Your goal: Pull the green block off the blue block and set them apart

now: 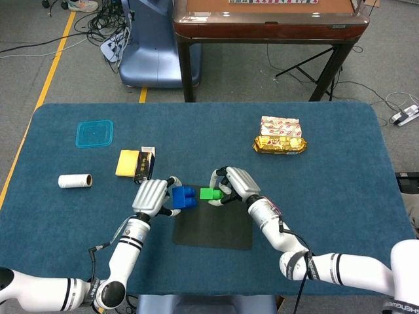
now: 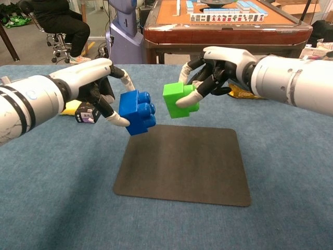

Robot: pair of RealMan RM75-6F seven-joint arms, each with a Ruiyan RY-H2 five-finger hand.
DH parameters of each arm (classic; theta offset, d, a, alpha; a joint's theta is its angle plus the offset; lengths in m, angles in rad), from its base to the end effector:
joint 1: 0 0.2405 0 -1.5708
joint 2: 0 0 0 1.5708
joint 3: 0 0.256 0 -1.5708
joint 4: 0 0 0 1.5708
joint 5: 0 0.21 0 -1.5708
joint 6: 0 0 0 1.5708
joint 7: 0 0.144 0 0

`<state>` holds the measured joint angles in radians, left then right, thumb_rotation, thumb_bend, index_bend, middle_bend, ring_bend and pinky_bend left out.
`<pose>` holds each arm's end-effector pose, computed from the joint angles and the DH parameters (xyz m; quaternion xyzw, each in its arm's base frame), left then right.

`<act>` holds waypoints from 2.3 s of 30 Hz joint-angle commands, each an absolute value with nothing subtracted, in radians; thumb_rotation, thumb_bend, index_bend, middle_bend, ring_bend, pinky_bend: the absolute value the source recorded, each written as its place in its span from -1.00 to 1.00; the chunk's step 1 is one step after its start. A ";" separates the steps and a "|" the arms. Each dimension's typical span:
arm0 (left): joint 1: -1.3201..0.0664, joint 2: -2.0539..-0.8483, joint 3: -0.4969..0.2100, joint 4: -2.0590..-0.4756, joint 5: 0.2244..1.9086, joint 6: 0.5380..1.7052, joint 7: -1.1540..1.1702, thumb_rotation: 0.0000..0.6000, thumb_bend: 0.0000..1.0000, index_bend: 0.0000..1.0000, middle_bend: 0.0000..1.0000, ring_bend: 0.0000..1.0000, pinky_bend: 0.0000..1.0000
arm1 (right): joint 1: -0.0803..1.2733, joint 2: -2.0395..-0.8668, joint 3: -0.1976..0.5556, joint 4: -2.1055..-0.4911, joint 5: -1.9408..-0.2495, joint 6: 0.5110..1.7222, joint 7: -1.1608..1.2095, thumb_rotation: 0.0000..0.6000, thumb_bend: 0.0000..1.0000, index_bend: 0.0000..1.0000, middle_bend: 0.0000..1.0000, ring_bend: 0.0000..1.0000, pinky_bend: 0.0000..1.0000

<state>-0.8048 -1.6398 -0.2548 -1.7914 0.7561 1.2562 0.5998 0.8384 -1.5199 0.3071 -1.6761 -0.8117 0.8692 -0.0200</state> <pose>-0.0798 0.3123 -0.0172 -0.6605 -0.4707 -0.4018 0.4253 -0.0831 -0.3460 -0.0145 0.6076 -0.6062 0.4444 0.2568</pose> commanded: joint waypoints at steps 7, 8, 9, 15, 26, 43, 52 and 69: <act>-0.811 -1.661 -0.221 -1.763 0.768 1.244 0.637 1.00 -0.46 0.25 1.00 1.00 1.00 | 0.808 -1.468 0.236 -1.688 -0.844 0.921 -0.118 1.00 -0.30 0.47 1.00 1.00 1.00; -0.812 -1.667 -0.217 -1.758 0.772 1.244 0.640 1.00 -0.46 0.25 1.00 1.00 1.00 | 0.805 -1.469 0.226 -1.683 -0.849 0.933 -0.137 1.00 -0.38 0.47 1.00 1.00 1.00; -0.813 -1.672 -0.215 -1.753 0.775 1.244 0.642 1.00 -0.46 0.24 1.00 1.00 1.00 | 0.802 -1.471 0.218 -1.678 -0.852 0.943 -0.150 1.00 -0.48 0.46 1.00 1.00 1.00; -0.821 -1.695 -0.206 -1.730 0.780 1.236 0.666 1.00 -0.47 0.00 1.00 1.00 1.00 | 0.792 -1.466 0.189 -1.668 -0.861 0.964 -0.209 1.00 -0.99 -0.05 1.00 1.00 1.00; -0.807 -1.692 -0.207 -1.734 0.786 1.271 0.697 1.00 -0.93 -0.62 1.00 1.00 1.00 | 0.757 -1.413 0.176 -1.705 -0.896 1.008 -0.246 1.00 -1.00 -1.00 0.80 0.99 1.00; -0.603 -1.506 -0.017 -1.707 1.163 1.501 0.609 1.00 -0.93 -0.64 -0.22 -0.16 0.40 | 0.597 -1.174 0.063 -1.767 -1.130 1.144 -0.263 1.00 -1.00 -0.69 -0.32 -0.20 0.17; -0.447 -1.358 0.060 -1.618 1.293 1.598 0.431 1.00 -0.93 -0.64 -0.64 -0.58 -0.19 | 0.474 -1.084 0.011 -1.754 -1.249 1.229 -0.146 1.00 -1.00 -0.68 -0.37 -0.38 -0.12; -0.186 -1.161 0.107 -1.544 1.294 1.663 0.244 1.00 -0.93 -0.84 -0.64 -0.58 -0.19 | 0.241 -0.993 -0.044 -1.709 -1.358 1.417 -0.016 1.00 -1.00 -0.59 -0.37 -0.40 -0.22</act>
<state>-0.2020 -1.1679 0.1034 -1.5588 1.2977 1.6629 0.2578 0.2542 -0.9999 -0.0397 -1.7110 -1.3493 1.4044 -0.0170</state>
